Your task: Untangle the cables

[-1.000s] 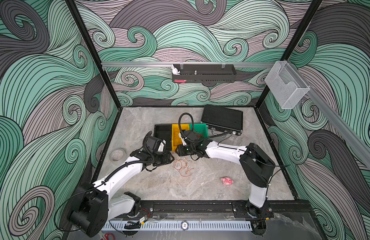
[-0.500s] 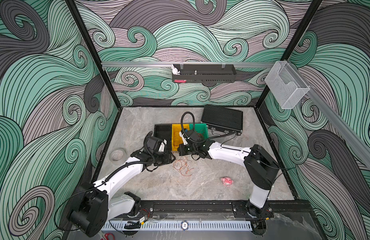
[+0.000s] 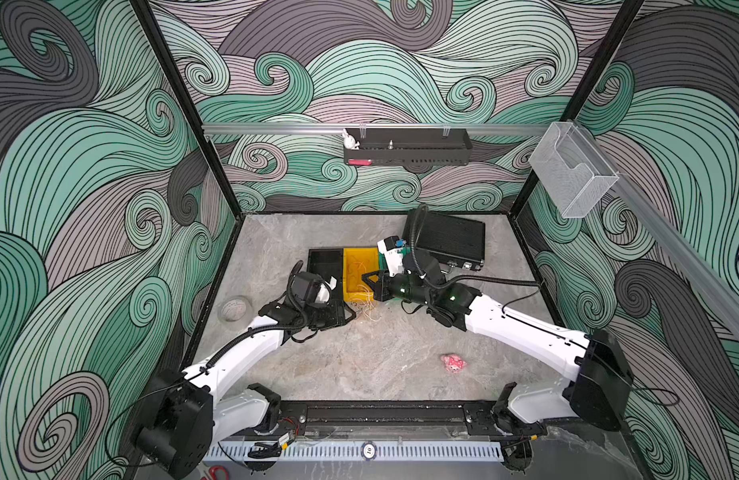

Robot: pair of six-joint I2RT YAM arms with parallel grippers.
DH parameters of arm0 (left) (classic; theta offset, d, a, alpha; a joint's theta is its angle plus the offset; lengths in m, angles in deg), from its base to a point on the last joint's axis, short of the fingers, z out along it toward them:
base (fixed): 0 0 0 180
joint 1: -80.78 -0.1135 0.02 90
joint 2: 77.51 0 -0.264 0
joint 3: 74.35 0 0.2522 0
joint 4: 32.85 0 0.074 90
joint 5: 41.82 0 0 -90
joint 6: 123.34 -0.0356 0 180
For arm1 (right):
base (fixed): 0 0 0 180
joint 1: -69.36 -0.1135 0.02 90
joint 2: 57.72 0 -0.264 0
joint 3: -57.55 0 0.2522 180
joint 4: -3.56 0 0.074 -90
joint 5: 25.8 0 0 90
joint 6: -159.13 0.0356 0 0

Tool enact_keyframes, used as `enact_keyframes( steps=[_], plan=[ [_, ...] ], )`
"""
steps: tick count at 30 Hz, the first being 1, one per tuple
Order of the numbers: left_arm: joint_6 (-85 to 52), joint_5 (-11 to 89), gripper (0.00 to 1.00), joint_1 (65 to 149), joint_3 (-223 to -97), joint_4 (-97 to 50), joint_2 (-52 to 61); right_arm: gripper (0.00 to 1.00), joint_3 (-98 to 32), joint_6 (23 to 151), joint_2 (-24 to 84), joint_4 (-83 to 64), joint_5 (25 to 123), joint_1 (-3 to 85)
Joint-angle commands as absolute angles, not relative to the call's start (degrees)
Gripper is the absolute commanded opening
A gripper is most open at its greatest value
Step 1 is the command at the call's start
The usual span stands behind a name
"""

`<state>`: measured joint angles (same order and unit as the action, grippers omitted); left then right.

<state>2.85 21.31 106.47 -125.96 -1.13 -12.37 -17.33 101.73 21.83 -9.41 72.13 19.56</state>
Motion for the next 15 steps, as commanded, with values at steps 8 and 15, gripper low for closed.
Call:
enact_keyframes(
  steps=[8,15],
  plan=[
    [1.7,18.2,0.53,106.9,-127.9,-1.2,-15.8,0.01,-16.1,102.1,14.0,-11.2,71.8,19.8],
    [1.6,17.8,0.53,106.9,-128.2,-2.1,-15.9,0.01,-17.1,100.6,8.7,-13.9,70.3,19.8]
  ],
)
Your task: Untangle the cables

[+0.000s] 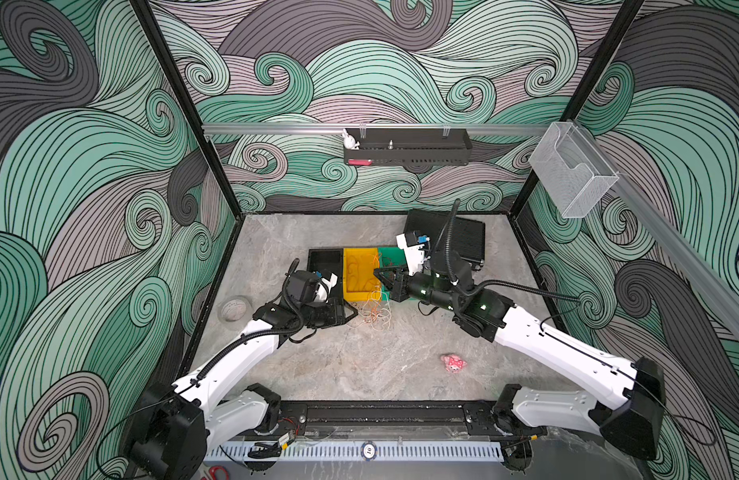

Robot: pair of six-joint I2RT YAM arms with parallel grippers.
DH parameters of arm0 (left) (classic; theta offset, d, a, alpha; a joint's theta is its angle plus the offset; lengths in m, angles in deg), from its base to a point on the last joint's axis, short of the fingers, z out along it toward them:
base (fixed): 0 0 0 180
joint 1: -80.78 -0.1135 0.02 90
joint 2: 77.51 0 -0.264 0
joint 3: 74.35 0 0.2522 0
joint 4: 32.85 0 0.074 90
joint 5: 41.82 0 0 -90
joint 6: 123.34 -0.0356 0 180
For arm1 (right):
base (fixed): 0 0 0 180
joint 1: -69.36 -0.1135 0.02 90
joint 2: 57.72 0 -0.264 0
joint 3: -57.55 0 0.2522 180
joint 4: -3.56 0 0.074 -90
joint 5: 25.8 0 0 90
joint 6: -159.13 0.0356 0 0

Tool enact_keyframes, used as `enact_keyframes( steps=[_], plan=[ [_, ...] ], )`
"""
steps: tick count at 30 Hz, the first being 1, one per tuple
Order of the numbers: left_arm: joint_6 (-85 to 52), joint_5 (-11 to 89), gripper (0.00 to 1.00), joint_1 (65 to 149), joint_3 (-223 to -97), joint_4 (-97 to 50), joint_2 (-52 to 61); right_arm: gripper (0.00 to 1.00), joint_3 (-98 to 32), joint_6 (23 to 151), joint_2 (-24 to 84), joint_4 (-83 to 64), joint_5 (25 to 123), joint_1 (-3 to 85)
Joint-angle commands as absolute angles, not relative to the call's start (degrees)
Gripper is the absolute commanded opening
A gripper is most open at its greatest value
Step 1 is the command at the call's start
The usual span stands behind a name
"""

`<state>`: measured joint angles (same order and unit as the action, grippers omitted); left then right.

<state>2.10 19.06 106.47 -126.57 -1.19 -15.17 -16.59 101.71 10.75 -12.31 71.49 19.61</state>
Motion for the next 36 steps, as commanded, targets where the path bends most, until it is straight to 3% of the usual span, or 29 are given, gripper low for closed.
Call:
enact_keyframes(
  steps=[1,9,16,36],
  plan=[
    [2.0,16.9,0.53,107.0,-127.9,-3.7,-15.7,0.01,-17.2,100.8,8.2,-14.1,70.7,19.8],
    [0.6,15.0,0.53,111.8,-127.4,-11.0,-16.7,0.01,-14.9,103.3,6.7,-13.3,72.8,19.8],
    [-10.7,21.5,0.5,113.7,-125.3,-13.0,-18.7,0.02,-13.2,105.2,7.0,-12.2,75.2,20.9],
    [-23.3,35.0,0.47,117.1,-124.0,-19.8,-5.0,0.02,-8.4,111.2,5.5,-8.4,83.8,27.9]
  ],
)
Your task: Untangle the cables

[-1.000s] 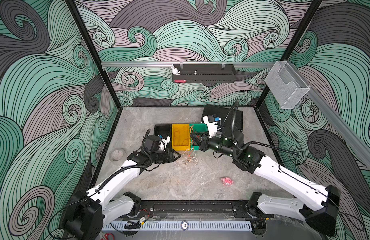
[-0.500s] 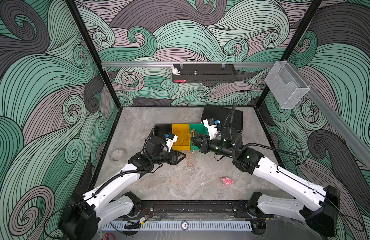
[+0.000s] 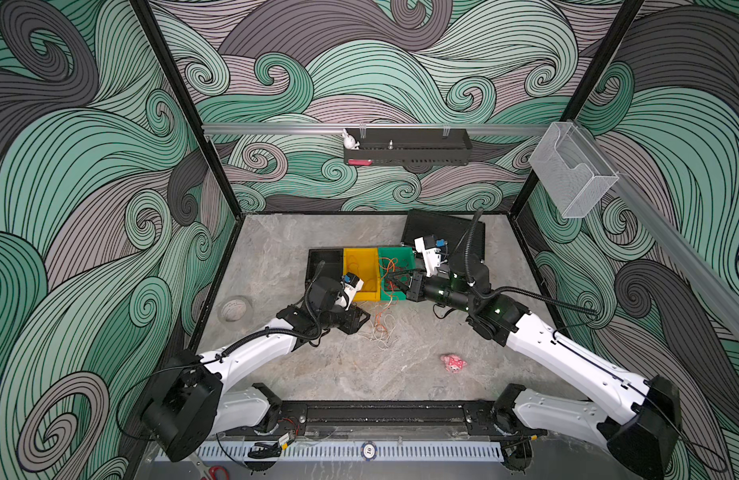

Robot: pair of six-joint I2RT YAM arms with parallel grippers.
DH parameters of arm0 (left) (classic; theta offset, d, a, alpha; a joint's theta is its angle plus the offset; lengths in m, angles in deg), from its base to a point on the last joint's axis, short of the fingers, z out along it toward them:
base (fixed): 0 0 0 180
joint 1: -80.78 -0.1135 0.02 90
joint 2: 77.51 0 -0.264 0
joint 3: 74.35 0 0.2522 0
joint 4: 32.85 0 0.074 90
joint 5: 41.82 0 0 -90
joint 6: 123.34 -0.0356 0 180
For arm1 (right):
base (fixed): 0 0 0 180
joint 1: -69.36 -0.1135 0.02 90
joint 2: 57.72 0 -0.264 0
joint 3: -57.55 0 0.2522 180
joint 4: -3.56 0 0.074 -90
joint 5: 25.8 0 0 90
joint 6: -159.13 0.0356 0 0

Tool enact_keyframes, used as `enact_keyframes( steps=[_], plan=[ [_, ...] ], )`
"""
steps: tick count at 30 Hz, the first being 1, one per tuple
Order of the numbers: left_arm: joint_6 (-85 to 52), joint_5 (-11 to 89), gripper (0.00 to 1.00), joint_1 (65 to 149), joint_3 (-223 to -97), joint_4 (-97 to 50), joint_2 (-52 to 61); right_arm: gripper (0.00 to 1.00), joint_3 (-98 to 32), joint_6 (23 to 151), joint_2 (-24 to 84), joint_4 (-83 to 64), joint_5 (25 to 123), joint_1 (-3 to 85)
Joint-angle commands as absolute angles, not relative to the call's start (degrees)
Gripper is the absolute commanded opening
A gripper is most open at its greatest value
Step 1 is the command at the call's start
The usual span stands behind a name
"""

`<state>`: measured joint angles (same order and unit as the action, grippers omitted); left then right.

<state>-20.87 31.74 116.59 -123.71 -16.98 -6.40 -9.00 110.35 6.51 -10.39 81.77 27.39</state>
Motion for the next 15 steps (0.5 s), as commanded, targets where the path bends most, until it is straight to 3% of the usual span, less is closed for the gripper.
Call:
enact_keyframes(
  steps=[1,12,15],
  plan=[
    [-23.4,35.0,0.48,117.2,-124.2,-20.5,-3.9,0.03,-8.4,111.2,5.5,-8.3,84.0,28.1],
    [-24.6,30.8,0.47,117.8,-127.5,-26.6,6.0,0.03,-7.0,111.2,5.2,-8.3,85.8,30.1],
    [-25.0,30.9,0.42,117.9,-128.4,-26.8,7.7,0.03,-6.6,111.4,5.4,-7.8,86.1,30.4]
  ],
)
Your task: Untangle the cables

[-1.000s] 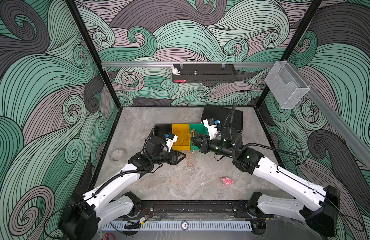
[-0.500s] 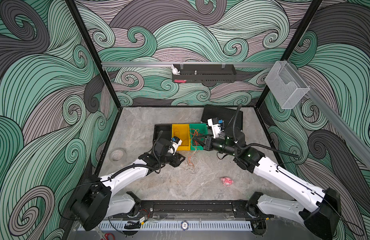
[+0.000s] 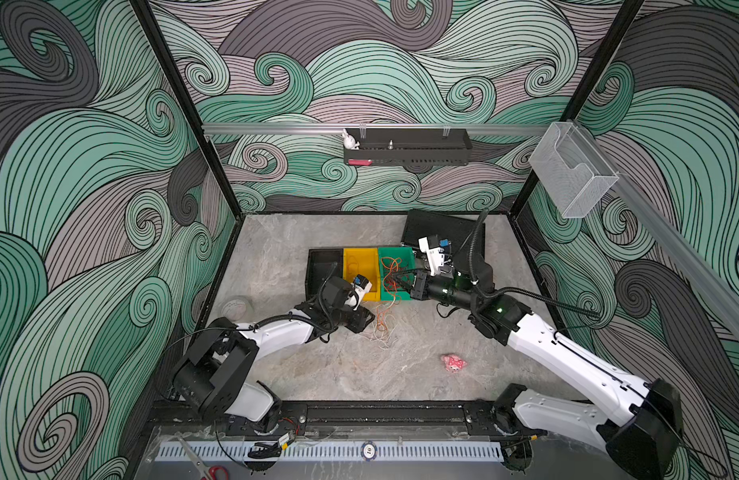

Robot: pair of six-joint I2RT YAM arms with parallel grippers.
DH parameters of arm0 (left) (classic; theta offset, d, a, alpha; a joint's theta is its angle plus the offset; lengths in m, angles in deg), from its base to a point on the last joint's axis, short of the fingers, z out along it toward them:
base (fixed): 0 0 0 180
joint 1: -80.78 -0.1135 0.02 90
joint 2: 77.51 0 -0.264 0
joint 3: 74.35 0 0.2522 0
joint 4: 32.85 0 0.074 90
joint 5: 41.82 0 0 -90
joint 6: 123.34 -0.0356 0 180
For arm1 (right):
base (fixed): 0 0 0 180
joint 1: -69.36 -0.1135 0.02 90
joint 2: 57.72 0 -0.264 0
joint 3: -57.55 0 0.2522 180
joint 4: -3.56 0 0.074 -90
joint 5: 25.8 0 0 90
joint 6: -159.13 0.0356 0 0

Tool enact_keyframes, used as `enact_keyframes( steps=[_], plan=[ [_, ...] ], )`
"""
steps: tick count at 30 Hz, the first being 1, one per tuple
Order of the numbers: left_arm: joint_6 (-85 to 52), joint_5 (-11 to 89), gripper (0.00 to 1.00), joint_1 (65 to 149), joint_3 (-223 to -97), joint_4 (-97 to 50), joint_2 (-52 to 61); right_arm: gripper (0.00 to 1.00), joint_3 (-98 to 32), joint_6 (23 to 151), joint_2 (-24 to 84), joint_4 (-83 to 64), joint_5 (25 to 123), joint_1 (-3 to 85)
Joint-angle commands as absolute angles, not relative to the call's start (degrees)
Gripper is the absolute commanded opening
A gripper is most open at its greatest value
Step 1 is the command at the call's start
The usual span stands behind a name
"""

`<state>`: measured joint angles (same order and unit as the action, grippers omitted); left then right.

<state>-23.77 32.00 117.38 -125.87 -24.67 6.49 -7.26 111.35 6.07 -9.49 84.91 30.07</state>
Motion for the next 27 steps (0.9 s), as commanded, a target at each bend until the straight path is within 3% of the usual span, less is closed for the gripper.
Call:
enact_keyframes(
  steps=[1,8,13,27],
  plan=[
    [-25.0,30.5,0.41,117.9,-128.8,-26.7,8.4,0.03,-6.7,111.4,5.4,-7.7,86.3,30.4],
    [-25.0,30.9,0.28,117.9,-130.3,-26.3,11.0,0.03,-6.2,111.3,5.2,-8.3,86.3,31.1],
    [-23.9,31.8,0.01,117.9,-132.5,-20.4,11.7,0.03,-6.6,109.5,3.0,-11.5,84.3,33.0],
    [-16.1,36.3,0.0,117.8,-123.3,-15.3,-1.5,0.02,-6.6,105.0,-3.4,-22.5,76.6,46.9]
  ],
)
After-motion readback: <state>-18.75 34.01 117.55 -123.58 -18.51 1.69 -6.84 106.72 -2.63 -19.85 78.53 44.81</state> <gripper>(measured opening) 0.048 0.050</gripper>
